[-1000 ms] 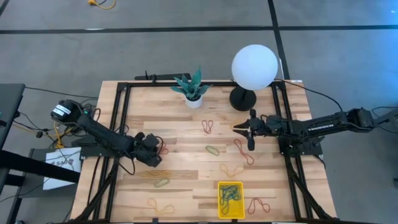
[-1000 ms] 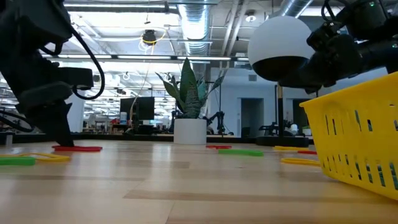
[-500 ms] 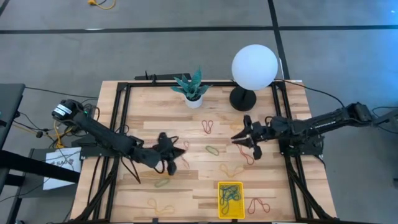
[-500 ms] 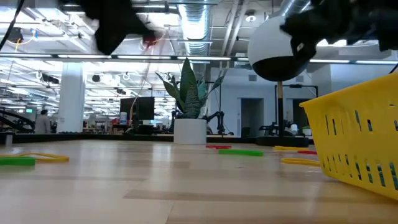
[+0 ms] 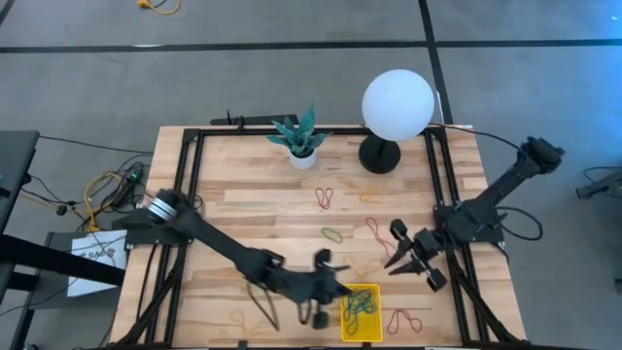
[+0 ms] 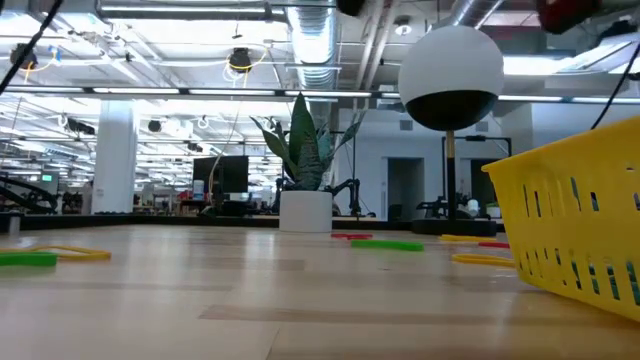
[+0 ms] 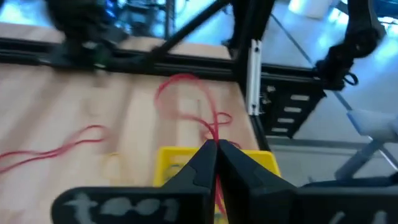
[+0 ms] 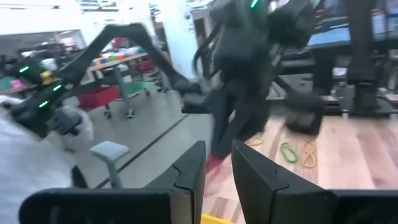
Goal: Pick and place rubber bands into bin
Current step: Put the red rubber band into the yellow basket
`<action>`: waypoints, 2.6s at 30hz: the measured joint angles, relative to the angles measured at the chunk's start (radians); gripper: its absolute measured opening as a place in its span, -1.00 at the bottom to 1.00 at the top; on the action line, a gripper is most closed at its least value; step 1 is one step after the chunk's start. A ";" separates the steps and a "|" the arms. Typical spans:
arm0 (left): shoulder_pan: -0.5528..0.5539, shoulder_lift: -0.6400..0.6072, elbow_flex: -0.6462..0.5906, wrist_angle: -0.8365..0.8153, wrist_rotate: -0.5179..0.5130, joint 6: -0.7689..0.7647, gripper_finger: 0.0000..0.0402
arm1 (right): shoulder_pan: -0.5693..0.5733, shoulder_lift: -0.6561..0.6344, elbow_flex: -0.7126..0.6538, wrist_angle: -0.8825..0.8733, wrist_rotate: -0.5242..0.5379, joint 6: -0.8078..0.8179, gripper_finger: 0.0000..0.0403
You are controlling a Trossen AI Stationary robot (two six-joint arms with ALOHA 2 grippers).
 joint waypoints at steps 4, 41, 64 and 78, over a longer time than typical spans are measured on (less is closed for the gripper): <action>0.013 0.163 0.168 -0.007 0.102 0.005 -1.00 | 0.109 0.000 0.000 -0.001 0.158 -0.006 -0.64; 0.078 0.209 0.348 -0.431 0.069 -0.051 -0.55 | 0.002 0.037 -0.001 -0.778 0.524 0.776 -0.64; 0.105 -0.463 0.067 -1.304 -0.474 -0.323 -0.56 | -0.323 0.423 0.213 -0.979 0.167 0.759 -0.64; 0.215 -0.894 -0.879 -0.105 -0.141 -0.161 -0.56 | -0.257 0.623 0.255 -0.993 0.178 0.867 -0.64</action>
